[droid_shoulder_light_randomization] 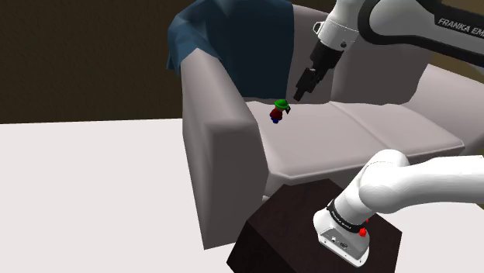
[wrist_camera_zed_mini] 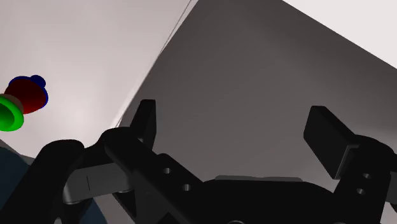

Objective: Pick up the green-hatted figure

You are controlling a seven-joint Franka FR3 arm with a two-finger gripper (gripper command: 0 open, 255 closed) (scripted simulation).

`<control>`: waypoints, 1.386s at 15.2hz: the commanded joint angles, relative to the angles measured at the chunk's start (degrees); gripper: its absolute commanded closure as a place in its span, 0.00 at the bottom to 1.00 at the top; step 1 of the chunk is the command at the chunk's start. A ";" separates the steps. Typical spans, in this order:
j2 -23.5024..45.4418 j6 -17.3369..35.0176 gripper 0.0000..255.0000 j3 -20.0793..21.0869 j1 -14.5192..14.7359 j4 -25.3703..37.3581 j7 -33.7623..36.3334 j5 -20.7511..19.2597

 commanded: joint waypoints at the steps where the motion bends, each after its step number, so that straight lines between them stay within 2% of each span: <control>1: 0.00 0.00 0.00 0.00 0.00 0.00 0.00 0.00; 11: 9.66 12.56 0.00 -8.41 -4.98 -3.21 -6.33 -4.41; 21: 24.41 24.24 0.00 -16.70 -8.89 -0.31 -12.88 -5.65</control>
